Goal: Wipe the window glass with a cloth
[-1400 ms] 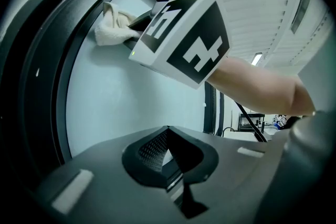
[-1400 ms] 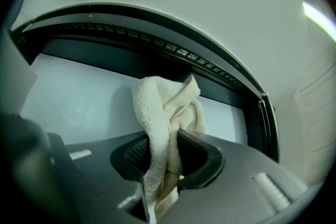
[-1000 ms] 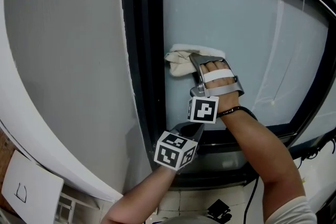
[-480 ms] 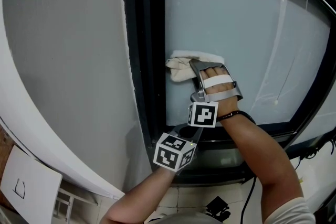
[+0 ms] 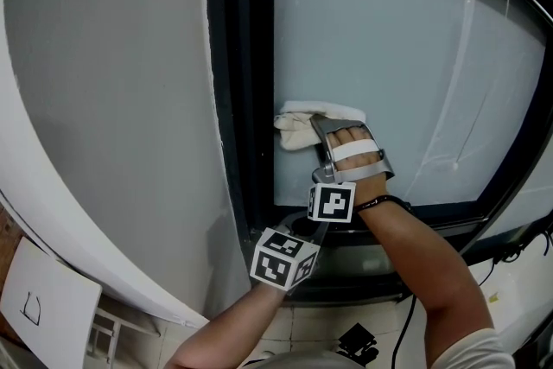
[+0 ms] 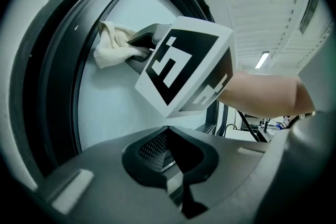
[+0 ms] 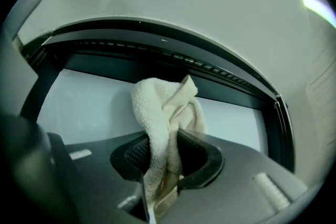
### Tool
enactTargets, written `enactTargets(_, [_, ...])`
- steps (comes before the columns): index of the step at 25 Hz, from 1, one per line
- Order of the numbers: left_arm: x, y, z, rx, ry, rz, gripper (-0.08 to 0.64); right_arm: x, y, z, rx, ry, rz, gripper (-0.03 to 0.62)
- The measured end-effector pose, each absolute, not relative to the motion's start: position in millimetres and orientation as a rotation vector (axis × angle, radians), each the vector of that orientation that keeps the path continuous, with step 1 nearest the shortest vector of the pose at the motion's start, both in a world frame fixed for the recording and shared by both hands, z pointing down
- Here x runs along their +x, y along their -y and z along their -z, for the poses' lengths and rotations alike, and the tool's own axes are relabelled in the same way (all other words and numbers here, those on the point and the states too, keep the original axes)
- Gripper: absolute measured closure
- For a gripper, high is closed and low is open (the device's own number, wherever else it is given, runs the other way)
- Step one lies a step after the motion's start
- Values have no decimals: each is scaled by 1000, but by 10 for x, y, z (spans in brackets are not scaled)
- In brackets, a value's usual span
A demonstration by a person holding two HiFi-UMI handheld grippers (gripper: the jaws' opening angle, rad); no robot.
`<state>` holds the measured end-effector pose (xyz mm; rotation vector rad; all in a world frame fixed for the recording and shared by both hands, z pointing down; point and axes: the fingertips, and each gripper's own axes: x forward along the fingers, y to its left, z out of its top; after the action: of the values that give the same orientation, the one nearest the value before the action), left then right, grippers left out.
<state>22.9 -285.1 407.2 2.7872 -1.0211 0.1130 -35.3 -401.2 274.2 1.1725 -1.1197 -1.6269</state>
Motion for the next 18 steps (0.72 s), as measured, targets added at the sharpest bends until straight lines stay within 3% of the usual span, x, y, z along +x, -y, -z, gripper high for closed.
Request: enactTargets(18, [139,2827,-4315,2734,1041,-131,543,-387,3985,-3231,1138,1223,1560,482])
